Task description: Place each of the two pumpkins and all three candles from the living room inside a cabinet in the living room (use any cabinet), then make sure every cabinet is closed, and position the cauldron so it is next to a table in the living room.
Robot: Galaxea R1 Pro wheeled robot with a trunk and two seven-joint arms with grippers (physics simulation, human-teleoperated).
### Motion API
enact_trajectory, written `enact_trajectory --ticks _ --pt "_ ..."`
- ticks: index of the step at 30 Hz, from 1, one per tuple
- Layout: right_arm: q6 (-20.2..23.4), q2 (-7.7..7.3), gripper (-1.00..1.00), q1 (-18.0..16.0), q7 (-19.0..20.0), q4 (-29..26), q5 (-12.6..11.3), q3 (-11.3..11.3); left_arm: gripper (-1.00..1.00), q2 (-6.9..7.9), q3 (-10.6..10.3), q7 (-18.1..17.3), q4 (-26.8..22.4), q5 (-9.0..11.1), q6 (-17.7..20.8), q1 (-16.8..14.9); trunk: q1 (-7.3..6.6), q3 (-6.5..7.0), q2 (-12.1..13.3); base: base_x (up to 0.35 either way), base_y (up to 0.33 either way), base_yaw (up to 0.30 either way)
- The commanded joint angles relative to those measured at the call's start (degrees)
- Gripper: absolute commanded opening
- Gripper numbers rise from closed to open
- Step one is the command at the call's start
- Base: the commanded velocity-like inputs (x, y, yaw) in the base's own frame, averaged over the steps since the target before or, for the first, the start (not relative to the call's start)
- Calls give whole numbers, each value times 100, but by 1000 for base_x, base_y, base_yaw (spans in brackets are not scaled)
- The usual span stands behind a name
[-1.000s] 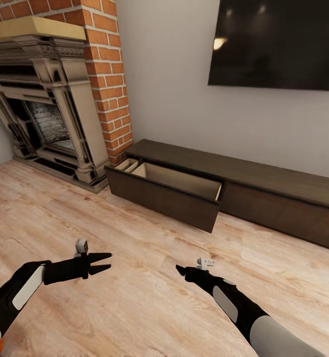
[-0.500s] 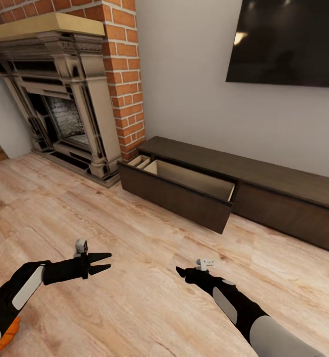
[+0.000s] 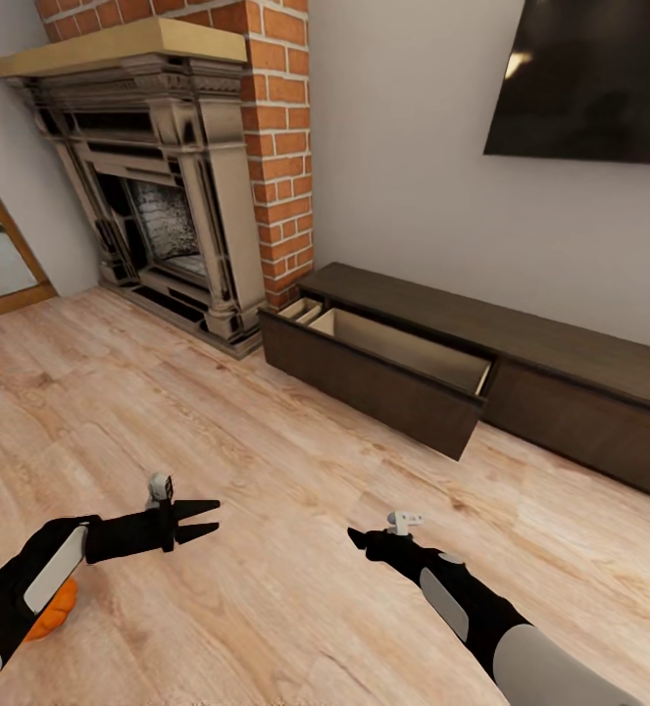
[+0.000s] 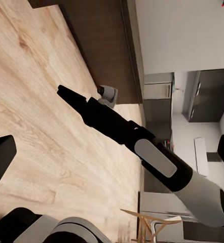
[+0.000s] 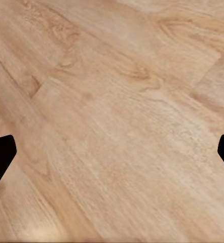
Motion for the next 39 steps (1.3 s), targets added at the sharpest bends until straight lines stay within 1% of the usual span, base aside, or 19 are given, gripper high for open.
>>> enact_trajectory --ticks 1,6,13,17,21,25,39 --pt "20 -7 100 -3 -3 -9 -14 28 100 6 -17 -10 4 21 30 -6 -1 -11 -2 -7 0 166" --pt "14 0 100 -3 -7 -9 223 27 100 9 -15 -9 4 21 30 -6 -1 -42 -2 -2 -7 166" --pt "6 1 100 -3 -6 -9 299 31 100 75 -12 -12 4 30 30 -6 -1 -85 -2 0 -138 166" --pt "-5 1 100 -3 -10 -9 401 27 100 91 -10 -13 4 37 30 -6 -1 -110 -2 1 -205 157" --pt "-13 1 100 -3 -11 -6 431 27 100 103 -4 -15 90 50 30 -6 -1 -135 -2 52 -117 138" --pt "-35 1 100 -3 -10 -9 445 22 100 105 88 -13 190 53 30 -6 -1 -137 -2 88 -89 44" --pt "-68 1 100 -3 -12 -9 442 27 100 106 123 -15 214 44 30 -6 -1 -21 -2 157 -56 2"
